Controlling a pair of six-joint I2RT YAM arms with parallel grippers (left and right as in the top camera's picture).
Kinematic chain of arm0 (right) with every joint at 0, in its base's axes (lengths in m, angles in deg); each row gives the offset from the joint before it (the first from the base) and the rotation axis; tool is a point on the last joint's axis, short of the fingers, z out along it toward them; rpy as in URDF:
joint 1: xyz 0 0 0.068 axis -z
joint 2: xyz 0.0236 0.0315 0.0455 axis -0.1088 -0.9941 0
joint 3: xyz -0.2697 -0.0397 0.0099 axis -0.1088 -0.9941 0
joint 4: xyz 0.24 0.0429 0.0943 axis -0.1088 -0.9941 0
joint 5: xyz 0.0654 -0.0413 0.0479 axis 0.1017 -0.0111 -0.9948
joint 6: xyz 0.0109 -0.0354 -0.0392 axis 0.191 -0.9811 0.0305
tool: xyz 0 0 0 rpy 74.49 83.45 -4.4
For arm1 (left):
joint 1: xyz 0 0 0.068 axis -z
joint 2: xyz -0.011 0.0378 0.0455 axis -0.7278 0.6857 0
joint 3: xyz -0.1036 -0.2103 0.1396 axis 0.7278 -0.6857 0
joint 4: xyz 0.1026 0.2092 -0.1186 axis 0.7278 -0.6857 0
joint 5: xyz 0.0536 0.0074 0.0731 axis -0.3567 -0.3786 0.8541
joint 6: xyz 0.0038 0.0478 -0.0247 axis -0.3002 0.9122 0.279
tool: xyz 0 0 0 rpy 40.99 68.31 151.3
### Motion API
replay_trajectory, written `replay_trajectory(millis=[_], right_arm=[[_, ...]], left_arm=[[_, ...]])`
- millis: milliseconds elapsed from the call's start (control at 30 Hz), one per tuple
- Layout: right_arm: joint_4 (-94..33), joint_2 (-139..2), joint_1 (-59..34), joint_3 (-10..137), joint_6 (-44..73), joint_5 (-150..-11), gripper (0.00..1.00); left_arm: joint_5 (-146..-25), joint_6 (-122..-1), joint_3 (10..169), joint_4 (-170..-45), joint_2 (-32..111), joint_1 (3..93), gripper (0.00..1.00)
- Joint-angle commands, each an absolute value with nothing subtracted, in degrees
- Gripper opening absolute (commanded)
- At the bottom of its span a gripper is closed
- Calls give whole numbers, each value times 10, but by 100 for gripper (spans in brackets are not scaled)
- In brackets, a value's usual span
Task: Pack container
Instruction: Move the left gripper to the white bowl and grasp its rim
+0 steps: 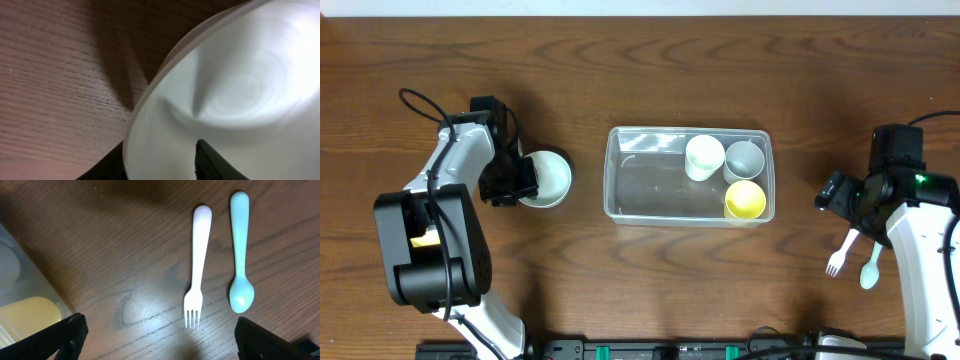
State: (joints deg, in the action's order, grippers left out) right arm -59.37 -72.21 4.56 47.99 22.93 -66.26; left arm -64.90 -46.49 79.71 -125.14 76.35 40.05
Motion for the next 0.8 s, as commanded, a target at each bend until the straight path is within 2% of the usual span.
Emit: replay_trajectory(millis=[0,467,767], right_arm=[[-595,-721,50,479,224,-660,95],[-596,-721,50,479,223,-660,95],[-596,-721,50,479,224,-660,96]], left_arm=[[-649,-466,797,-1251,763,400,38],[-649,-466,797,-1252,763,400,15],[-649,-466,798,-1251,763,400,7]])
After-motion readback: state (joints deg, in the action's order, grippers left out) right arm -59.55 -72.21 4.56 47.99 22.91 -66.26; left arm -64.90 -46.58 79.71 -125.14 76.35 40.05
